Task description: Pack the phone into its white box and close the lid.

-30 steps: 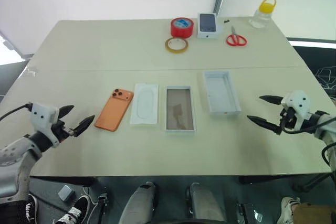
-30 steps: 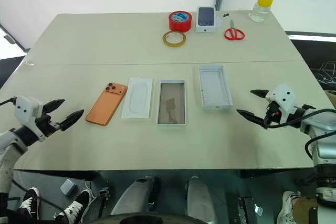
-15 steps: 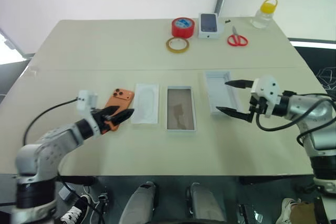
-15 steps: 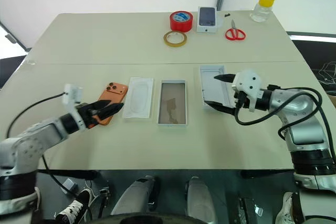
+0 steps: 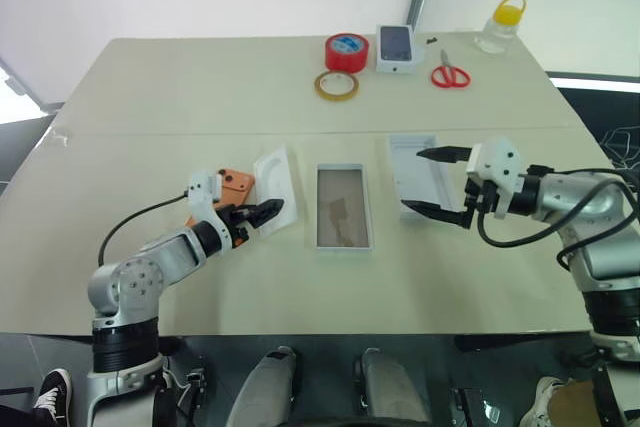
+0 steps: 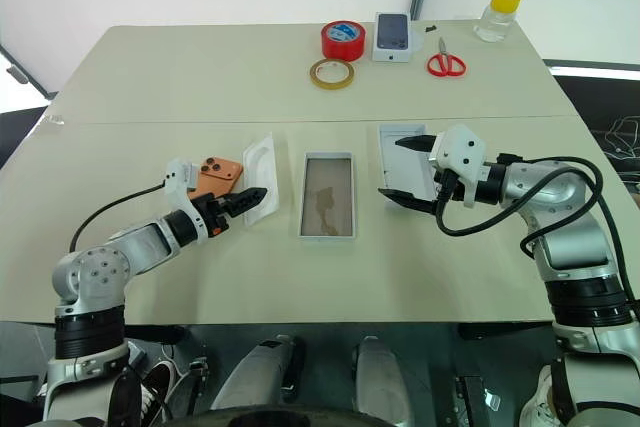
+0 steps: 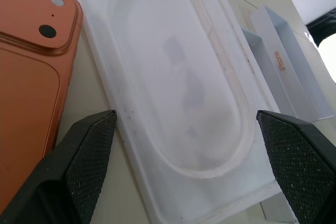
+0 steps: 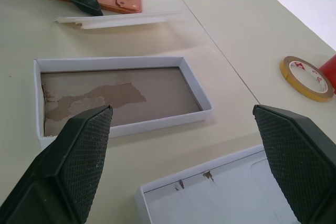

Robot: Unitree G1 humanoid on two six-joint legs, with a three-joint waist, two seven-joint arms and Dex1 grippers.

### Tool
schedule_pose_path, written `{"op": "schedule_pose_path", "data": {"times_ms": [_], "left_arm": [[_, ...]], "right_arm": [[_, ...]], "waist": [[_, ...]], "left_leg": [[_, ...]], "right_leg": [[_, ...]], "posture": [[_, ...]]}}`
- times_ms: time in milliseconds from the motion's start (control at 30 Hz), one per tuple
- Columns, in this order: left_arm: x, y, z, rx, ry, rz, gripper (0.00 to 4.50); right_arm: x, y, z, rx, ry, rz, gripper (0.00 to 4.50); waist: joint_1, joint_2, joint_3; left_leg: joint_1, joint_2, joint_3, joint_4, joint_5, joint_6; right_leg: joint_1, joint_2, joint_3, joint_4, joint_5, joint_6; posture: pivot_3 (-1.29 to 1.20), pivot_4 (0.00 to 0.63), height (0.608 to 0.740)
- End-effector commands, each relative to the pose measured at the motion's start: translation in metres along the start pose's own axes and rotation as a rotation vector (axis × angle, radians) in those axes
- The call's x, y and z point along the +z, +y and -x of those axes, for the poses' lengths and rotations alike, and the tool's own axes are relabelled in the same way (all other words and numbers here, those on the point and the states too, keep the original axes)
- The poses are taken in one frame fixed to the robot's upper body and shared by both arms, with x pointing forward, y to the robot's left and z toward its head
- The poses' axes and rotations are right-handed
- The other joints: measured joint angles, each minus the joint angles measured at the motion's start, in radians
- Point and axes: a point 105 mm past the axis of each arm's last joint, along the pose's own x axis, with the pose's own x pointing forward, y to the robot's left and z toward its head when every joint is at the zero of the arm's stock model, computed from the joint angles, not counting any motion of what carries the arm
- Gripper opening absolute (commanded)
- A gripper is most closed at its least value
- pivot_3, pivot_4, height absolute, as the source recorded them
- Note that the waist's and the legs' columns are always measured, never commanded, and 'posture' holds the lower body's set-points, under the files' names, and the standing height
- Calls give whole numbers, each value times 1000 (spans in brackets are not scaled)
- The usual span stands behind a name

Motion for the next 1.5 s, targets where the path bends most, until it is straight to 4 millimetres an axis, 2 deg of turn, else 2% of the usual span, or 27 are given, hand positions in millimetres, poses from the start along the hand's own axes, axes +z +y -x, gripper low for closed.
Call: {"op": "schedule_pose_path", "data": {"times_ms": [33, 200, 367, 667, 933, 1033, 1267, 1433, 1500], "left_arm": [[12, 0, 4, 18, -37, -22, 4500], [13, 8, 13, 52, -32, -27, 4500], [15, 6, 16, 49, -48, 0, 4500], [-1, 0, -8, 12, -6, 143, 4500], [-6, -9, -23, -9, 14, 182, 4500], [-14, -16, -30, -15, 50, 186, 3631], [-20, -4, -27, 46, 71, 188, 37], [-15, 1, -23, 61, 54, 210, 37], [-10, 2, -20, 66, 40, 216, 37]], "right_arm": [[12, -6, 3, -28, -27, 38, 4470], [11, -6, 2, -30, -29, 34, 4470], [12, -6, 0, -29, -36, 38, 4470], [18, -9, -5, -35, -53, 53, 4470], [19, -8, -3, -43, -50, 59, 4470], [20, -6, -5, -40, -54, 59, 4500], [18, 0, -7, -15, -41, 69, 4500], [17, 13, -13, 34, -43, 36, 4500], [19, 26, -18, 78, -59, 12, 4500]], "waist": [[0, 0, 0], [-3, 0, 0], [-2, 0, 0], [2, 0, 0], [9, 0, 0], [19, 0, 0], [23, 1, -1], [14, 1, -1], [13, 1, -1]], "left_leg": [[0, 0, 0, 0, 0, 0], [0, 0, 0, 0, 0, 0], [0, 0, 0, 0, 0, 0], [0, 0, 0, 0, 0, 0], [0, 0, 0, 1, 1, -2], [0, -1, 0, 1, 1, -2], [0, -1, 1, 0, 2, -4], [1, 0, 1, 0, 2, -3], [1, 0, 1, 0, 2, -3]], "right_leg": [[0, 0, 0, 0, 0, 0], [0, 0, 0, 0, 0, 0], [0, 0, 0, 0, 0, 0], [0, 0, 0, 0, 0, 0], [1, 0, 0, -1, 0, 0], [1, 0, 0, -1, 0, 0], [1, 0, 0, -2, 0, 0], [1, 1, 0, -1, 0, 0], [0, 1, 0, -1, 0, 0]], "posture": [[0, 150, 740], [0, 150, 740], [0, 150, 740], [0, 150, 740], [0, 150, 740], [0, 150, 740], [0, 150, 740], [0, 150, 740], [0, 150, 740]]}}
